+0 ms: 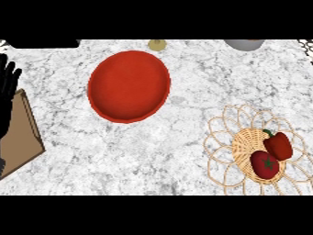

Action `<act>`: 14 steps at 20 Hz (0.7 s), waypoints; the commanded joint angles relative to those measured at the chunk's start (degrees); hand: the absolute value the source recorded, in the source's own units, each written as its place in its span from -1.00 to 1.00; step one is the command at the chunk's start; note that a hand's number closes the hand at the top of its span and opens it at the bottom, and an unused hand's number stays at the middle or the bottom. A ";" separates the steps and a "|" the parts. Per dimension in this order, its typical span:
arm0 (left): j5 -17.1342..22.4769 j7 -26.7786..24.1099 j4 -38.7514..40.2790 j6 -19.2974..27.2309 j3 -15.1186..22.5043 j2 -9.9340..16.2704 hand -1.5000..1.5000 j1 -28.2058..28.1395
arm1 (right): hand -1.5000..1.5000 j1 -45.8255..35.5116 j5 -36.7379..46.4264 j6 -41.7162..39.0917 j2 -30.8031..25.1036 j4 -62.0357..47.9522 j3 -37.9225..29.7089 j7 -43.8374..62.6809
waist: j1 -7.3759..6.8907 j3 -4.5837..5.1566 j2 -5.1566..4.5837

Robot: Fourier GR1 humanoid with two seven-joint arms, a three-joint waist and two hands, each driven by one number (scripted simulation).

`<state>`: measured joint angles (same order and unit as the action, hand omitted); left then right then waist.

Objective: Pick the tomato from the placemat and place it in the bowl

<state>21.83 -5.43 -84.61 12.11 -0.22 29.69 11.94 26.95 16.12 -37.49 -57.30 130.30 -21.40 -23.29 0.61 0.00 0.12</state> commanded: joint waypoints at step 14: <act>-4.72 0.00 0.44 -2.95 -2.73 -4.44 0.00 -0.18 | -1.00 -13.01 23.50 3.23 11.74 -17.80 18.59 -3.60 | -0.74 -0.04 -0.16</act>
<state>18.68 -4.54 -84.05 9.26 -3.17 26.80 12.74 15.55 33.97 -37.31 -47.67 119.27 -5.42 -22.56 -0.14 -0.01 -0.03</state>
